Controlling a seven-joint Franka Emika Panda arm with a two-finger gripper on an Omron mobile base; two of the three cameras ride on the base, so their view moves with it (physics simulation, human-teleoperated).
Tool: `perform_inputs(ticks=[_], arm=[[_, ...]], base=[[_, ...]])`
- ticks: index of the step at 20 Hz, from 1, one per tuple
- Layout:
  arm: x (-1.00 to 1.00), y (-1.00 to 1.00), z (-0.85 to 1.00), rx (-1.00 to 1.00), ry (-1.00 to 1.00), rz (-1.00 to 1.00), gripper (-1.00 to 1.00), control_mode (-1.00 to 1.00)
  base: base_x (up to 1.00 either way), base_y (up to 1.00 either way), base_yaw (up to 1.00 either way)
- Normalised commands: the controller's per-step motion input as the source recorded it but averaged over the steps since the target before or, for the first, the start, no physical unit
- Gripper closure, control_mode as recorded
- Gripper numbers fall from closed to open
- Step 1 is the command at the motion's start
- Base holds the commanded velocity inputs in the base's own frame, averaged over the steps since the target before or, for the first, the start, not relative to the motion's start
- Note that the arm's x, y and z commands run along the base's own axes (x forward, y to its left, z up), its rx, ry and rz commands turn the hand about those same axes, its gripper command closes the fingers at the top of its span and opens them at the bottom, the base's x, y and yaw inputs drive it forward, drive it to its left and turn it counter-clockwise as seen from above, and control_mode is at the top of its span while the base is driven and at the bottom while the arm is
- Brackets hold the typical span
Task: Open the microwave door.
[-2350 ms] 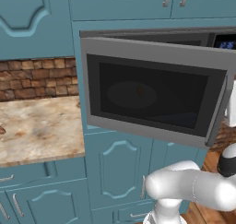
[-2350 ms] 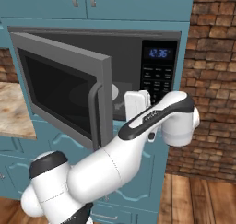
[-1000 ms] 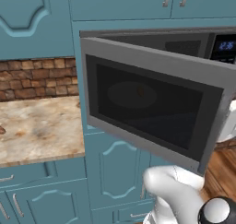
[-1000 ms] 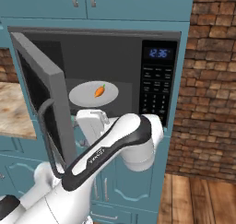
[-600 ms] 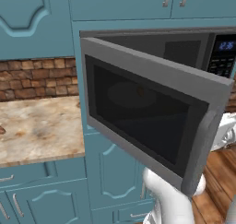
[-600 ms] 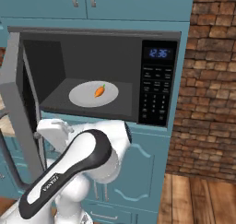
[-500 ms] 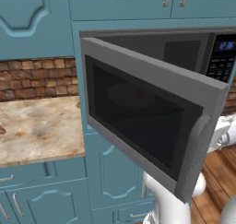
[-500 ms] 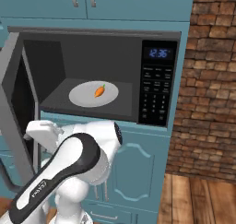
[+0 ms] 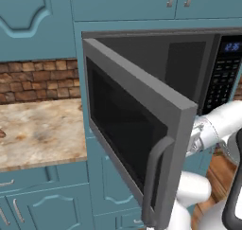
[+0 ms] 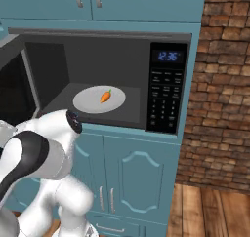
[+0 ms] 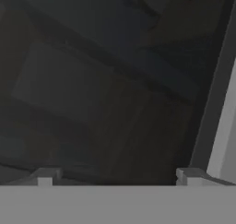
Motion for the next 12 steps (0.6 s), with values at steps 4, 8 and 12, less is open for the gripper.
perform_inputs(ticks=[4, 8, 12], arm=[[-0.19, 1.00, 0.00, -0.09, -0.11, -0.02, -1.00, -1.00], [-0.14, 1.00, -0.04, -0.06, -0.09, -0.03, -1.00, -1.00], [-0.10, 1.00, -0.09, -0.02, -0.08, -0.02, -1.00, -1.00]], base=[[0.00, 0.00, 0.00], [0.00, 0.00, 0.00], [0.00, 0.00, 0.00]])
